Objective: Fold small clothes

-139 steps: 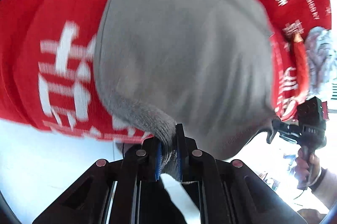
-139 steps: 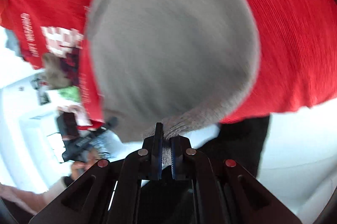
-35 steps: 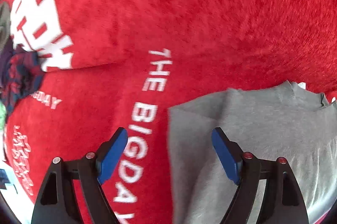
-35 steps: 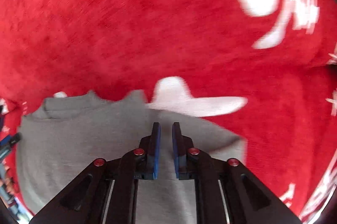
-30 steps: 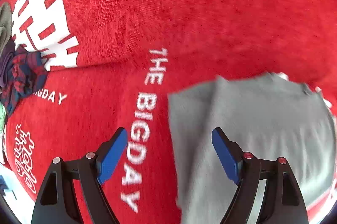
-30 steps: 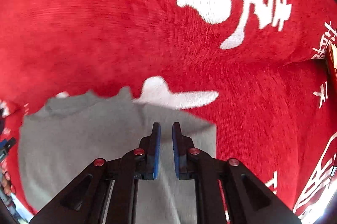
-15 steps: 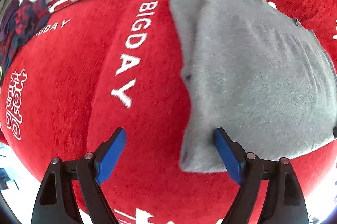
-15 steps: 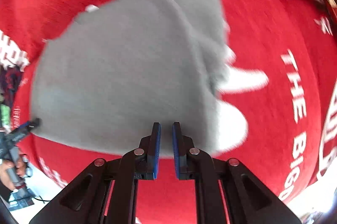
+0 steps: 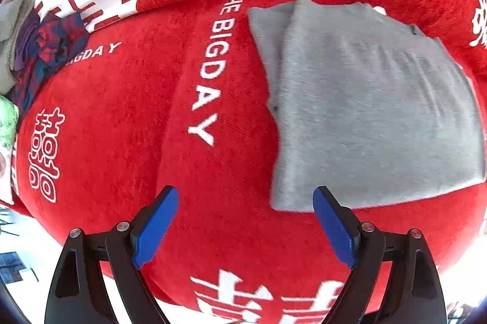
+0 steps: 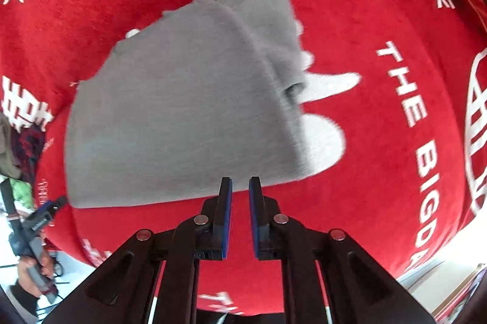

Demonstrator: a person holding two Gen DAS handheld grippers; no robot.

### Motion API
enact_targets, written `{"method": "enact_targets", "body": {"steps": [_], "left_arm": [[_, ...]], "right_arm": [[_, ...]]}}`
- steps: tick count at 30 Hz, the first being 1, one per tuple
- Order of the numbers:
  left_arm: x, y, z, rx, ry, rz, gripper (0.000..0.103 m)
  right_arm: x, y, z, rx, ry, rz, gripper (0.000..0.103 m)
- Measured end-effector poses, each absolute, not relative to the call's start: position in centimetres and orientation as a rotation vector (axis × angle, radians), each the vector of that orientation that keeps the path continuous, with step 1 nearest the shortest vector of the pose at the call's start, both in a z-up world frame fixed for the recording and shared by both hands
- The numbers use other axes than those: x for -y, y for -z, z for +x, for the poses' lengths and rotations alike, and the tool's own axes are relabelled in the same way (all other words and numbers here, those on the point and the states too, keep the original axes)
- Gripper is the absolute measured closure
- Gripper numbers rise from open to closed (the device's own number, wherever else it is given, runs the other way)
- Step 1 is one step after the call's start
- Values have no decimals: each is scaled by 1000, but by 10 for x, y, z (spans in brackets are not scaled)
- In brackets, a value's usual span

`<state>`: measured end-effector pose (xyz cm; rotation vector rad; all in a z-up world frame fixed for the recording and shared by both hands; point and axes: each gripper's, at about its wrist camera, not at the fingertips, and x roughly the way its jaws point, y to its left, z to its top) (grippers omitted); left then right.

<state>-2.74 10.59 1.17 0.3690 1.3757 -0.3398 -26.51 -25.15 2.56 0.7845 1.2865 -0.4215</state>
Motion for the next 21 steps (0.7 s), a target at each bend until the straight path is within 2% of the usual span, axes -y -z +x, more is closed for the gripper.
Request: {"method": "enact_targets", "body": {"steps": [6,7,8,9,10,11,12,21], "left_arm": [[-112,-20,-41,-1406,405,263,12],[-112,-21,-42,-1414,407,257,2],[-113,-21,-43,-1427,397,260,0],[-113,-20,-44,-1439,392,260,0],[-114,-19,-45,-1449,389,262,0],[-114,-17,-45,-1450,383,273,0],[-115,-17,-46,-1444,376,287,0],[-123,-22,-44,-1397,340,321,0]], "right_arm": [[210,-25,-237,-1302,312,841,90],[202,-24,-232,-1307,290,856,90],[196,-23,-229,-1312,276,866,87],[191,-21,-225,-1318,260,875,73],[185,-14,-216,-1323,239,886,50],[179,-14,-214,-1319,219,897,41],[174,-14,-213,-1316,205,902,38],[134,-2,-189,-1361,131,935,38]]}}
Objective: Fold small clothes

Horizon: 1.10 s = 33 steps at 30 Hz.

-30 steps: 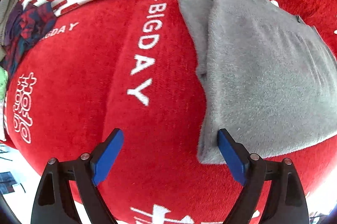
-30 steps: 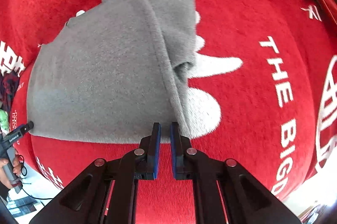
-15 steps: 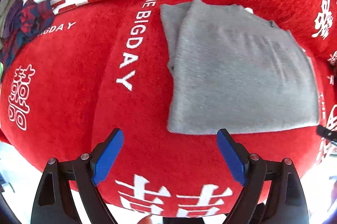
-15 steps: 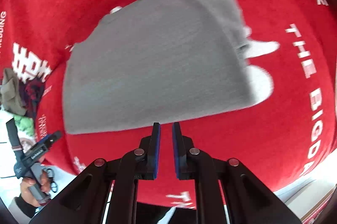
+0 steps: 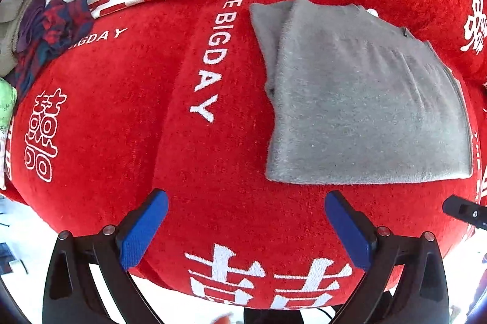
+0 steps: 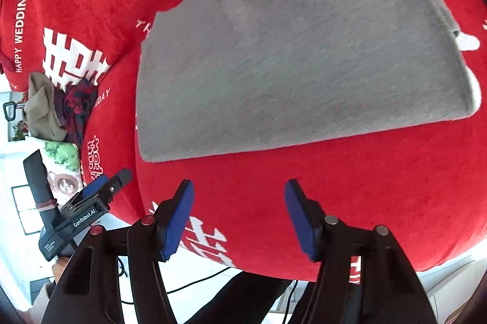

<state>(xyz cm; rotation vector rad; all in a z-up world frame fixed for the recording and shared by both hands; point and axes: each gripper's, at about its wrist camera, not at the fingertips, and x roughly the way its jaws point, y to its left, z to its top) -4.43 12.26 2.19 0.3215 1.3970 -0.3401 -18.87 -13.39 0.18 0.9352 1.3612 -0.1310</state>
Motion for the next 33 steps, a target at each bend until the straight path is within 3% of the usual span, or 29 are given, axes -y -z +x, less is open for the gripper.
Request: {"method": "enact_targets", "body": {"steps": [33], "left_arm": [[-131,3,-26,-1533,372,267,0]], "right_arm": [[105,30,-180,-1386,138,1108,37]]}}
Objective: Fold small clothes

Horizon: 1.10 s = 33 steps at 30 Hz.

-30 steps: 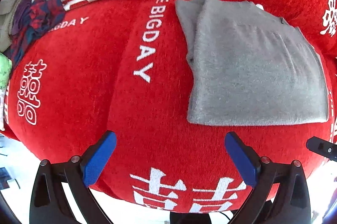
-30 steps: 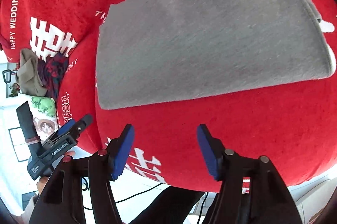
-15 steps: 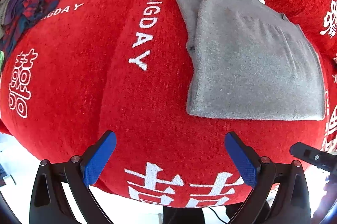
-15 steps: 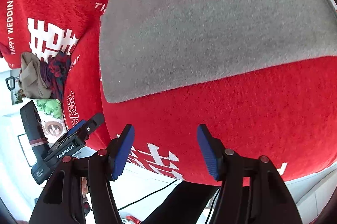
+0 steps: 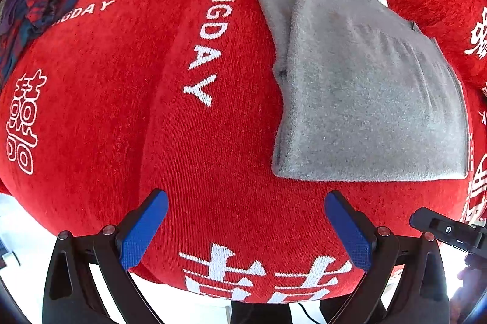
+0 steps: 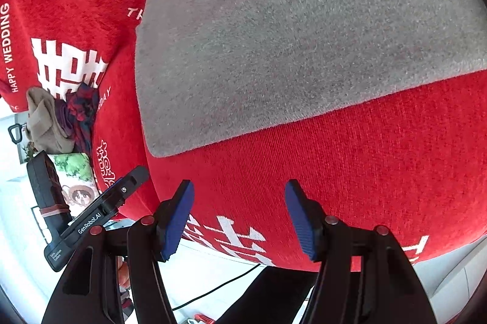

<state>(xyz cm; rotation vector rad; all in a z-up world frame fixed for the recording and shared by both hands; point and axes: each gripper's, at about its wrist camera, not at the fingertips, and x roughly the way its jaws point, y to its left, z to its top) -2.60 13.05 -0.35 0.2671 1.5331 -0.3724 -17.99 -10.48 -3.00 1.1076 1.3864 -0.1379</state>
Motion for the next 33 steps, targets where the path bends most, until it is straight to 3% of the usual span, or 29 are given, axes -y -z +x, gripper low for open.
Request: {"method": "enact_targets", "body": {"steps": [27,33], "left_arm": [[-127,24,14,-1505,368,309,0],[-136,26,41,-1526,438,175,0]], "right_arm": [[96,68,-162,-1175,173,1443,37],[99,72,-165,-1061,188,1515,37]]}}
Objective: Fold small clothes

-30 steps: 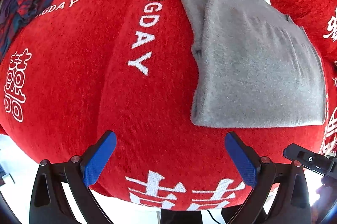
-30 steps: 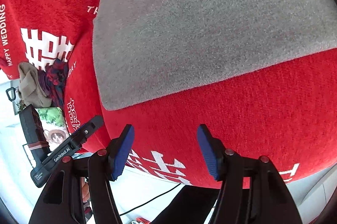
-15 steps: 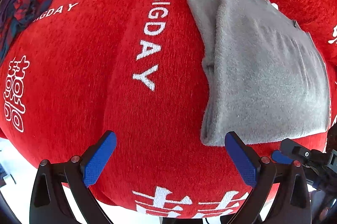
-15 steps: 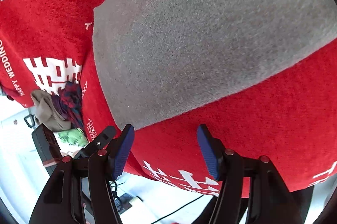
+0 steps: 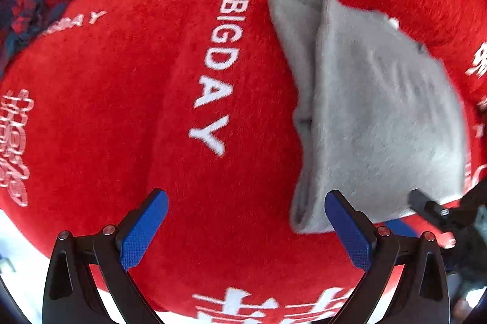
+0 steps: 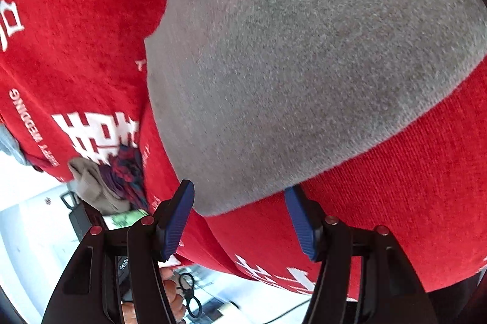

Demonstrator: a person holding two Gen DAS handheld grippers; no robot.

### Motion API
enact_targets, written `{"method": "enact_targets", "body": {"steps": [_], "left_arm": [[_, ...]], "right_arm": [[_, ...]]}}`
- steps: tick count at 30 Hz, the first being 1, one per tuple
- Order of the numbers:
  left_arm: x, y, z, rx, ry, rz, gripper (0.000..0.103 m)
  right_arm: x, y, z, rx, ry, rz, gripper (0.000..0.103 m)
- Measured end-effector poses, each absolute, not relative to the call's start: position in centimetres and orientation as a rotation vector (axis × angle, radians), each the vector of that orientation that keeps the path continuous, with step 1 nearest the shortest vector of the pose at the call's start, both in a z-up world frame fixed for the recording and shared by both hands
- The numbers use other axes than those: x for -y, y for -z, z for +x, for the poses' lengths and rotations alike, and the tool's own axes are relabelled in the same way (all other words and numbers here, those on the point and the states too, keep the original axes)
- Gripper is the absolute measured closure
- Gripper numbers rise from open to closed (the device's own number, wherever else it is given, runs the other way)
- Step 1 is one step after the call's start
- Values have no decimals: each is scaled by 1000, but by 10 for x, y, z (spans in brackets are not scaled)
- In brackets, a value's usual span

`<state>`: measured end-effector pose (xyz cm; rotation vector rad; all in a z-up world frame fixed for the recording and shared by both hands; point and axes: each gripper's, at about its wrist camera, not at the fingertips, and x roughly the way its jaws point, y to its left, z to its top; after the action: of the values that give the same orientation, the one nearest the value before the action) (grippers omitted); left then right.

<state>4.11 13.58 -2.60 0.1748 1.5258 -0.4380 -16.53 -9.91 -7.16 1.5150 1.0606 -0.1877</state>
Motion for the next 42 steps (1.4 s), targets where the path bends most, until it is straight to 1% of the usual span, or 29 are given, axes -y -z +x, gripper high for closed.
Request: {"method": "enact_targets", "body": {"steps": [2,4,9,15,18,19,20,21,22,24,25,28,31,34,38,40,41,42], "left_arm": [[-140,25,53,-1527,465,101,0],[-141,24,61,-1522,486,51,0],[-140,26,81,-1529,535,-56,0],[-127,34,74,-1569,574,-130,0],[-122,35,72,-1586,597,-200,0],[-119,36,72,-1591,608,-217,0],[-116,37,74,-1597,614,-230,0],[-114,39,75,-1607,622,-247,0],[-112,40,77,-1619,629,-264,0],[-108,45,83,-1652,644,-303,0],[-106,47,85,-1657,648,-320,0],[-101,51,95,-1671,691,-405,0],[-89,61,107,-1707,774,-534,0],[-71,75,117,-1754,833,-661,0],[-41,70,119,-1736,895,-615,0],[-22,61,115,-1710,908,-504,0],[-13,58,112,-1695,904,-431,4],[-5,57,109,-1685,902,-369,17]], "right_arm": [[99,73,-165,-1021,184,1543,37],[97,75,-164,-983,185,1569,34],[90,80,-158,-918,182,1611,33],[89,84,-151,-871,185,1637,33],[89,89,-154,-832,219,1705,34],[88,91,-155,-828,231,1731,43],[88,94,-154,-848,242,1748,54],[88,97,-152,-862,240,1757,87],[90,96,-151,-850,226,1760,92],[95,88,-147,-827,188,1744,92],[100,79,-145,-806,154,1730,94],[114,55,-137,-776,77,1683,94],[126,31,-128,-762,19,1617,94],[131,21,-125,-754,-12,1584,94],[126,16,-124,-784,-26,1529,94],[120,20,-125,-818,-31,1515,94],[117,23,-127,-847,-30,1503,94],[115,27,-131,-883,-31,1490,94]]}}
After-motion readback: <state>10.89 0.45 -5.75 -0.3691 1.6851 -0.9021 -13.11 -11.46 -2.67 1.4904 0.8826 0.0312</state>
